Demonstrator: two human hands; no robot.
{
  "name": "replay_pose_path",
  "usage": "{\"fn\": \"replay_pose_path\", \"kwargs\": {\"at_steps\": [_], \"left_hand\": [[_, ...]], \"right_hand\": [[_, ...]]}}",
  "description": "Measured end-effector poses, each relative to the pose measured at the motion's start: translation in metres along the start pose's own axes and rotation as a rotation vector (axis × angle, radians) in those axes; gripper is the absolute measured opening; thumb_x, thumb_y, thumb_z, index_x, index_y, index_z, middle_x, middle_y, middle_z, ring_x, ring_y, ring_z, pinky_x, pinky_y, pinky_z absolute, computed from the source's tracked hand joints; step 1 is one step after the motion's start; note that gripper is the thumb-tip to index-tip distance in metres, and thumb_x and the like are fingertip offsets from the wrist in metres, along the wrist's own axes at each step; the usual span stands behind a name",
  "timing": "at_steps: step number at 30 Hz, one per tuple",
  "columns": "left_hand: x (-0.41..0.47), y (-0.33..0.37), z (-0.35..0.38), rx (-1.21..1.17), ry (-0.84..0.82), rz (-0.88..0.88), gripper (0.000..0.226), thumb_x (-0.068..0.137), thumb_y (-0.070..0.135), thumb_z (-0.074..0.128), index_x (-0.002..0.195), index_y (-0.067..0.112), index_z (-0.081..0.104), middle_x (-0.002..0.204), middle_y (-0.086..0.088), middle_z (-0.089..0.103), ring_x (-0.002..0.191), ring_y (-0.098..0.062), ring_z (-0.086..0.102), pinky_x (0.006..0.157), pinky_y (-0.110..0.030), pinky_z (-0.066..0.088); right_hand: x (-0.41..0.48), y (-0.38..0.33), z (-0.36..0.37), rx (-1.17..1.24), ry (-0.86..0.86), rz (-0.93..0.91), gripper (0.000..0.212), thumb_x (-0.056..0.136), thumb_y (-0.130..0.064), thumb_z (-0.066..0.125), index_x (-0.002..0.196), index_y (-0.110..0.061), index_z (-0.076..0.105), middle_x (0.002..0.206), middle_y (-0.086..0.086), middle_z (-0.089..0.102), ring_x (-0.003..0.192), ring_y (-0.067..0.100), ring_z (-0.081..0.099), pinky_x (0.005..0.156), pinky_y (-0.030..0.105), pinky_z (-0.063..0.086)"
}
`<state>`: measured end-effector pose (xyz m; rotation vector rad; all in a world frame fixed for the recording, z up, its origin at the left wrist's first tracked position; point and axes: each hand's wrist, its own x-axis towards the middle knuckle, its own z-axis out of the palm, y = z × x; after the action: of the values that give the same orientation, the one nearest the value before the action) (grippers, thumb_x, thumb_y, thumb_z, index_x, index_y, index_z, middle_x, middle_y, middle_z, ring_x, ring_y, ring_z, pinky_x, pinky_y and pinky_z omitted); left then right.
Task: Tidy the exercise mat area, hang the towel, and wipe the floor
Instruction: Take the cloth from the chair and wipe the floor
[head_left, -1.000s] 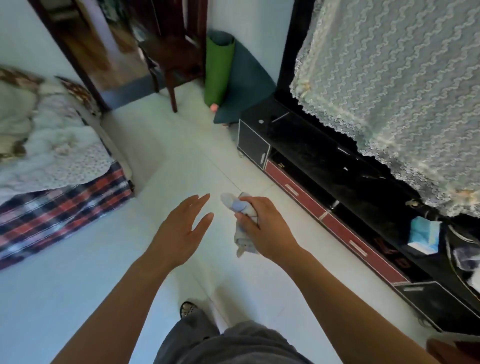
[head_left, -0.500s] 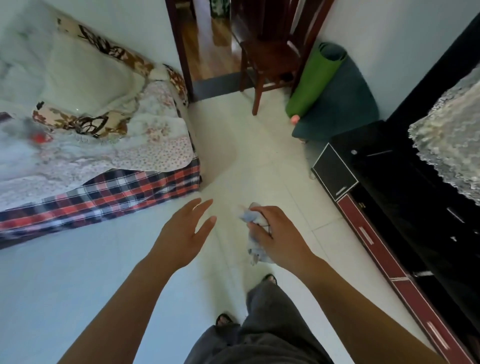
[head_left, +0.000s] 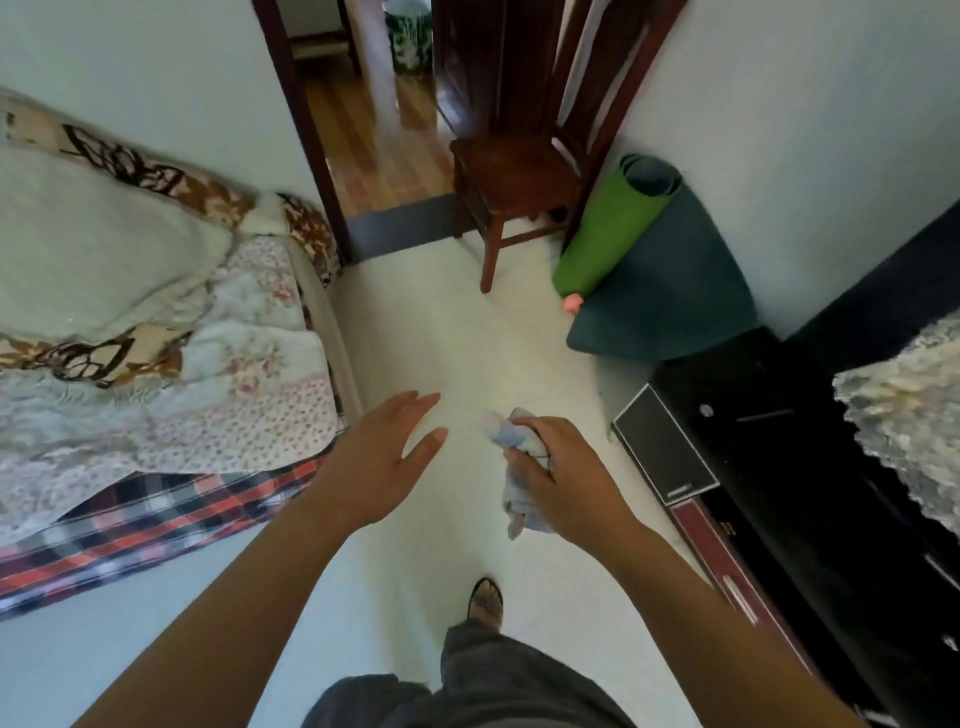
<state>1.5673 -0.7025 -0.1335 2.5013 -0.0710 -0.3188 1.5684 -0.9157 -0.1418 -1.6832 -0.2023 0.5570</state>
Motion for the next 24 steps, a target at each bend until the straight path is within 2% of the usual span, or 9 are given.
{"fn": "replay_pose_path", "kwargs": {"at_steps": [3,8,10,12,14,17,19,21,24], "left_hand": [[0.058,0.01,-0.02,-0.004,0.018,0.01,0.052,0.094,0.047,0.036,0.142,0.029,0.033,0.151,0.001,0.03,0.138,-0.016,0.028,0.113,-0.034,0.024],[0.137,0.009,-0.044,-0.03,0.023,0.013,0.055,0.093,0.052,0.033,0.143,0.028,0.033,0.151,0.001,0.03,0.139,-0.017,0.028,0.114,-0.037,0.024],[0.172,0.004,-0.054,-0.041,0.026,0.011,0.055,0.093,0.049,0.033,0.143,0.028,0.032,0.151,0.001,0.029,0.139,-0.016,0.027,0.114,-0.036,0.023],[0.211,-0.001,-0.065,-0.037,0.033,0.017,0.062,0.088,0.055,0.026,0.143,0.029,0.03,0.152,0.002,0.029,0.139,-0.016,0.027,0.114,-0.039,0.024],[0.254,-0.009,-0.078,-0.038,0.048,0.022,0.068,0.083,0.059,0.022,0.144,0.029,0.029,0.152,0.002,0.029,0.138,-0.017,0.028,0.114,-0.041,0.026],[0.322,-0.023,-0.107,-0.041,0.07,0.03,0.07,0.082,0.059,0.022,0.144,0.026,0.029,0.15,0.0,0.031,0.137,-0.018,0.031,0.113,-0.04,0.027],[0.371,-0.035,-0.132,-0.017,0.08,0.048,0.071,0.082,0.06,0.021,0.144,0.026,0.029,0.15,-0.001,0.033,0.136,-0.019,0.032,0.112,-0.042,0.029],[0.417,-0.044,-0.159,0.01,0.082,0.058,0.072,0.083,0.062,0.02,0.144,0.026,0.029,0.149,-0.001,0.034,0.136,-0.02,0.033,0.112,-0.044,0.03],[0.484,-0.049,-0.192,0.036,0.07,0.055,0.073,0.081,0.062,0.02,0.144,0.026,0.029,0.149,-0.001,0.034,0.137,-0.019,0.032,0.112,-0.042,0.029]], "right_hand": [[0.05,-0.024,-0.033,0.125,-0.009,0.047,0.048,0.096,-0.037,0.05,0.053,-0.027,0.031,0.045,0.003,0.025,0.038,0.019,0.021,0.044,0.021,0.026],[0.129,-0.047,-0.068,0.235,-0.087,0.05,0.064,0.086,-0.05,0.056,0.057,-0.007,0.019,0.044,0.005,0.027,0.037,0.016,0.026,0.043,0.019,0.035],[0.163,-0.05,-0.08,0.064,-0.098,0.007,0.059,0.085,-0.053,0.058,0.055,-0.013,0.025,0.05,0.002,0.035,0.042,0.012,0.033,0.048,0.018,0.037],[0.202,-0.045,-0.092,-0.328,0.097,-0.054,0.021,0.09,-0.044,0.054,0.073,-0.036,0.044,0.083,-0.009,0.05,0.068,-0.001,0.047,0.067,0.009,0.038],[0.246,-0.053,-0.103,-0.482,0.186,-0.079,0.01,0.091,-0.042,0.051,0.084,-0.046,0.045,0.098,-0.014,0.05,0.081,-0.009,0.046,0.074,0.008,0.038],[0.32,-0.074,-0.119,-0.135,-0.09,-0.009,0.047,0.084,-0.054,0.052,0.052,-0.024,0.038,0.051,-0.007,0.042,0.044,0.004,0.039,0.048,0.014,0.036],[0.369,-0.089,-0.134,-0.172,-0.101,-0.017,0.059,0.092,-0.043,0.049,0.051,-0.002,0.04,0.046,0.0,0.038,0.04,0.008,0.037,0.043,0.015,0.035],[0.413,-0.103,-0.147,-0.303,-0.027,0.015,0.043,0.098,-0.031,0.042,0.078,0.005,0.055,0.072,0.001,0.054,0.06,0.006,0.051,0.06,0.01,0.041],[0.475,-0.121,-0.174,-0.629,0.204,-0.07,0.027,0.094,-0.032,0.048,0.12,-0.024,0.054,0.123,-0.012,0.05,0.106,-0.001,0.047,0.084,0.004,0.026]]}}
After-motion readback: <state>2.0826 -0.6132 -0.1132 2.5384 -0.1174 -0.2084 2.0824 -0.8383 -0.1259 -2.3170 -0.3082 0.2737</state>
